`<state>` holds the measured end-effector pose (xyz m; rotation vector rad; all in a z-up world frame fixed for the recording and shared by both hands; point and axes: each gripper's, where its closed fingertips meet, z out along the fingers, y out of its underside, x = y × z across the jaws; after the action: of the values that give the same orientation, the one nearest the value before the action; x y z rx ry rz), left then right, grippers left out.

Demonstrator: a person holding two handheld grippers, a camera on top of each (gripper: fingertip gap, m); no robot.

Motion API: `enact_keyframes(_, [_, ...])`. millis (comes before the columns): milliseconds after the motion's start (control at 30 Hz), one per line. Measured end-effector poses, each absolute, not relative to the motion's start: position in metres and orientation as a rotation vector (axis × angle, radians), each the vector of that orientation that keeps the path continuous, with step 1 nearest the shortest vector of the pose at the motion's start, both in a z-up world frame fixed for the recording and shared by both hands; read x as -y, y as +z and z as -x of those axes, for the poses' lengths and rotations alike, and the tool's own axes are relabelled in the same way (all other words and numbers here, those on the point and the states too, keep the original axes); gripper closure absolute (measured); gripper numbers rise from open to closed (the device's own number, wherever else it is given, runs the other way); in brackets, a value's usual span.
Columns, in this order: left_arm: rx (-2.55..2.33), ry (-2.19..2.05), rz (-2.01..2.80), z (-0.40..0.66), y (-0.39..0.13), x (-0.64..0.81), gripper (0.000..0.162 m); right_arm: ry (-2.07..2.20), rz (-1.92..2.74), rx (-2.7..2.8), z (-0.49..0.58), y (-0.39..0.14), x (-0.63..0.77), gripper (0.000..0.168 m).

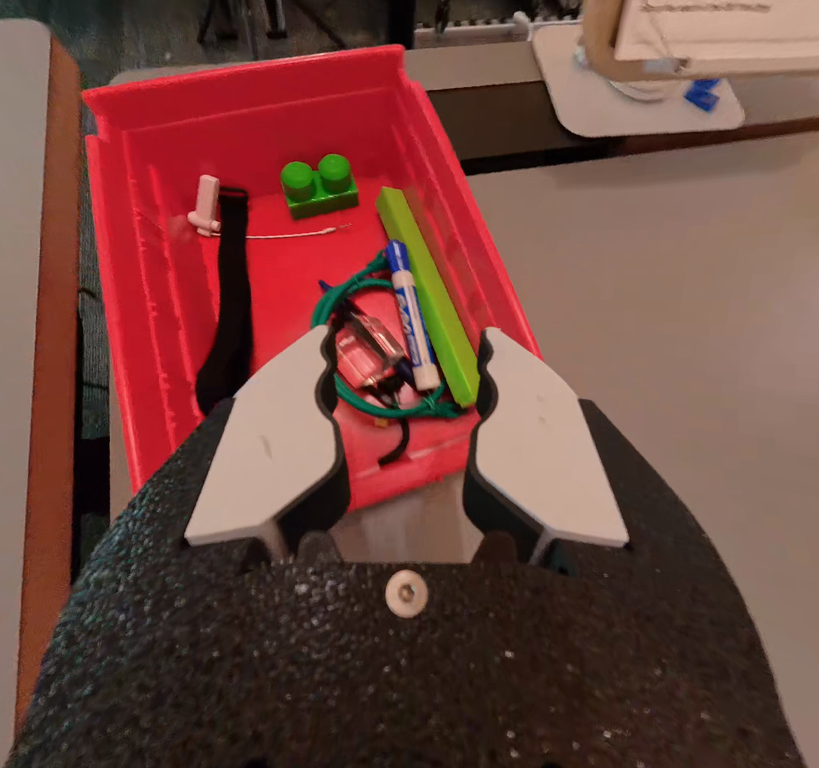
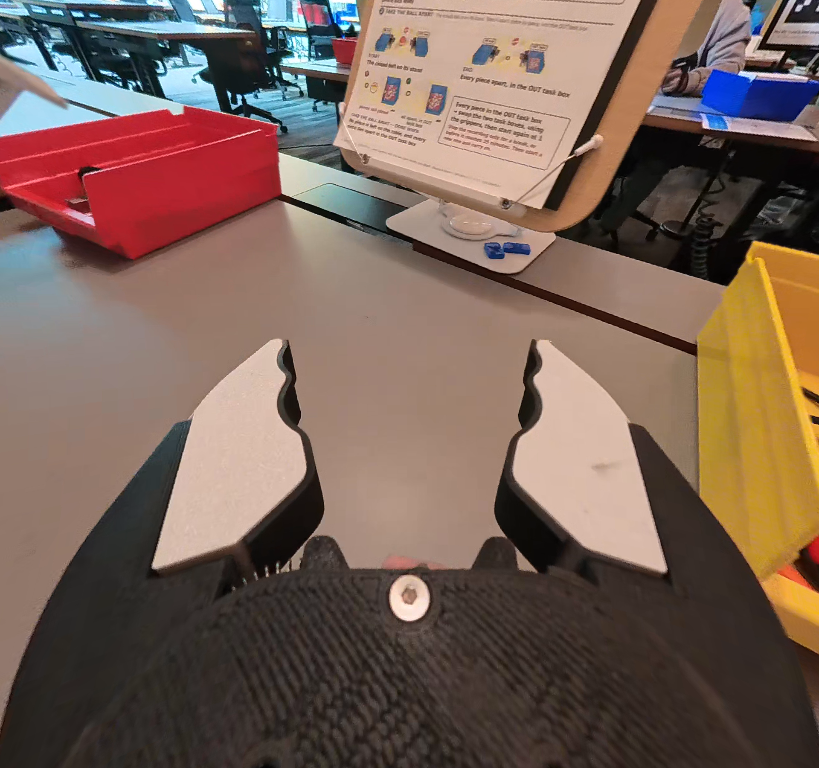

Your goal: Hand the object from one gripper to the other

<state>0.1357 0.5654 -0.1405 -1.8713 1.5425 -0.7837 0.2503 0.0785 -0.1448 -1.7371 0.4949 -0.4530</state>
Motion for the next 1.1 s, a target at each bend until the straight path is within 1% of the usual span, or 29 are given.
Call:
enact_keyframes(133, [-1.475, -0.774, 2.015, -0.188, -0.148, -0.601, 0.087, -0.441, 1.735, -0.471, -0.244, -0.15, -0.084, 0.072])
enact_keyframes(233, [-1.5, -0.645, 2.143, -0.225, -0.173, -0.622, 0.071, -0.446, 1.748, -0.487, -0.246, -0.154, -0.081, 0.072])
enact_keyframes(300, [-1.506, -0.516, 2.223, -0.245, -0.195, -0.638, 0.067, -0.461, 1.745, -0.498, -0.249, -0.155, -0.078, 0.072])
enact_keyframes(500, [-1.485, -0.357, 2.365, -0.291, -0.241, -0.666, 0.069, -0.506, 1.766, -0.574, -0.264, -0.17, -0.062, 0.073])
enact_keyframes(600, [-1.463, -0.342, 2.414, -0.304, -0.256, -0.673, 0.079, -0.507, 1.776, -0.594, -0.268, -0.179, -0.058, 0.075])
enact_keyframes(700, [-1.45, -0.319, 2.45, -0.307, -0.269, -0.675, 0.094, -0.489, 1.781, -0.618, -0.271, -0.188, -0.058, 0.075])
enact_keyframes(733, [-1.443, -0.332, 2.46, -0.307, -0.271, -0.674, 0.093, -0.477, 1.779, -0.619, -0.271, -0.189, -0.06, 0.075])
enact_keyframes(867, [-1.52, -0.339, 2.398, -0.302, -0.271, -0.669, 0.094, -0.465, 1.784, -0.615, -0.274, -0.193, -0.065, 0.075])
enact_keyframes(933, [-1.543, -0.316, 2.308, -0.297, -0.262, -0.672, 0.093, -0.455, 1.777, -0.603, -0.273, -0.19, -0.07, 0.075])
enact_keyframes(1000, [-1.559, -0.378, 2.213, -0.294, -0.24, -0.669, 0.093, -0.452, 1.762, -0.579, -0.269, -0.182, -0.074, 0.076])
enact_keyframes(1100, [-1.649, -0.561, 1.987, -0.29, -0.181, -0.645, 0.093, -0.407, 1.754, -0.535, -0.258, -0.171, -0.081, 0.074])
